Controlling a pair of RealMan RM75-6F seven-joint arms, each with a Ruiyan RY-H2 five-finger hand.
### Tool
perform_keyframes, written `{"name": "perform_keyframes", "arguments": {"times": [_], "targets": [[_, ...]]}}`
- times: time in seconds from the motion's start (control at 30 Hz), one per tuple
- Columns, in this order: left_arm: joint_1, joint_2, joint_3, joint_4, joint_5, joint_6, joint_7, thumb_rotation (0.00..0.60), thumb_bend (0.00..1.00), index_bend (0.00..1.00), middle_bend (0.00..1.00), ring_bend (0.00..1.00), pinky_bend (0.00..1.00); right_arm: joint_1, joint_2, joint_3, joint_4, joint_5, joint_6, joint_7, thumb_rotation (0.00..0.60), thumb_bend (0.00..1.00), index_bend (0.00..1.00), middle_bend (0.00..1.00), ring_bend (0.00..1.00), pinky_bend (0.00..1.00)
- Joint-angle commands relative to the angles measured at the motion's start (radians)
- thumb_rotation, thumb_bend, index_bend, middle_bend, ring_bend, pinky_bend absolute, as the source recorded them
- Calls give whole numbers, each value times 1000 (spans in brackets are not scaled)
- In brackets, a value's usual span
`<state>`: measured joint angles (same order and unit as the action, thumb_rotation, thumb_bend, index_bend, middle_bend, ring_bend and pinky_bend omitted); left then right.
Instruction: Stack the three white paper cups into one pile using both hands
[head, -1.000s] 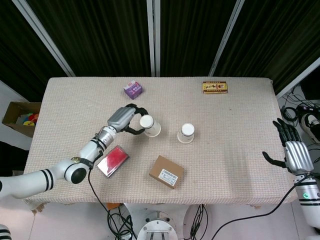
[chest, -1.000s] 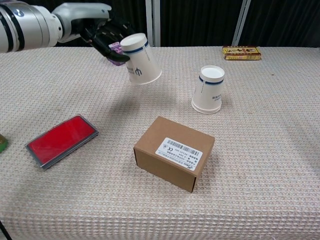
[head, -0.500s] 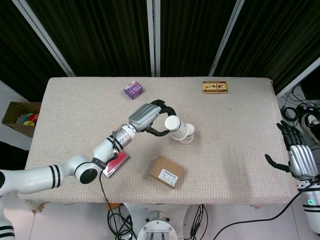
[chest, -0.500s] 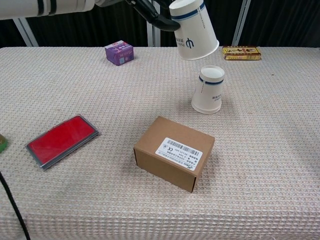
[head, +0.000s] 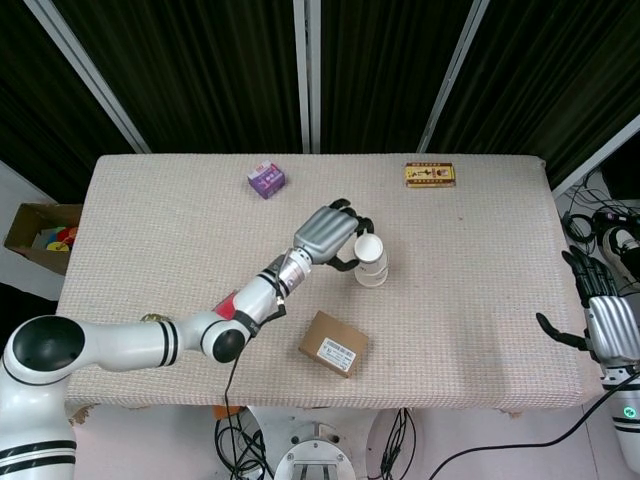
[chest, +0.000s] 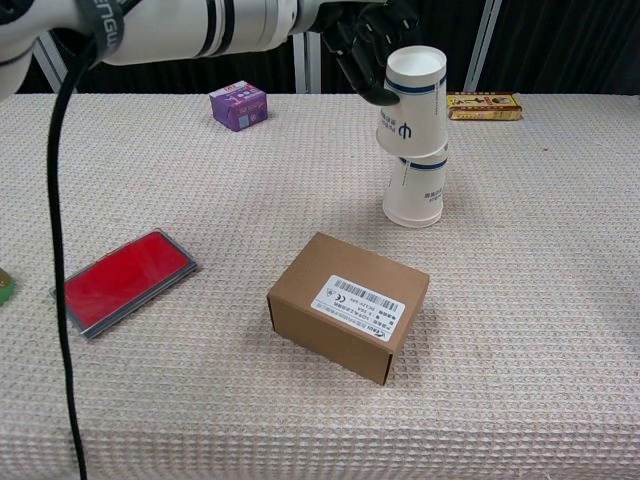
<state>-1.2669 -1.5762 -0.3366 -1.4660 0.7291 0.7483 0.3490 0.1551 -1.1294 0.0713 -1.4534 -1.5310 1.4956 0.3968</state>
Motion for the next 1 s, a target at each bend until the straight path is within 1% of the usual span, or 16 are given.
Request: {"name": "perform_keyframes", "arguments": {"times": [0.03,0.2,0.57,0.77,0.9,0.93,1.0], "targets": [[-36,-14,15,16,-48,4,42,600,368,434,403,266,134,-4,0,0,4,-3,4,7,600,181,0,31,0,31],[-72,-33,22,38,-106,8,80,600,368,432,401,266,133,-9,-2,0,13,-3,6,19,600,180,0,32,0,32],[-128,-61,21,99,-222,-15,99,600,368,429,399,266,133,-16,-7,3,24,-3,6,29,600,180,0,36,0,31],[-154,-85,57,127,-259,-11,141,600,368,428,398,266,133,-14,-13,4,32,-3,-2,38,600,180,0,36,0,31],[-170,-131,86,159,-265,-4,171,600,369,425,391,264,133,-12,-16,4,34,-5,-8,39,600,181,0,37,0,32],[-171,-141,88,168,-268,-7,171,600,366,418,382,257,133,-12,-17,4,34,-5,-7,40,600,180,0,37,0,32],[-172,-164,93,189,-280,-17,169,600,329,372,339,225,133,-14,-18,4,36,-4,-6,41,600,180,0,37,0,31]]}}
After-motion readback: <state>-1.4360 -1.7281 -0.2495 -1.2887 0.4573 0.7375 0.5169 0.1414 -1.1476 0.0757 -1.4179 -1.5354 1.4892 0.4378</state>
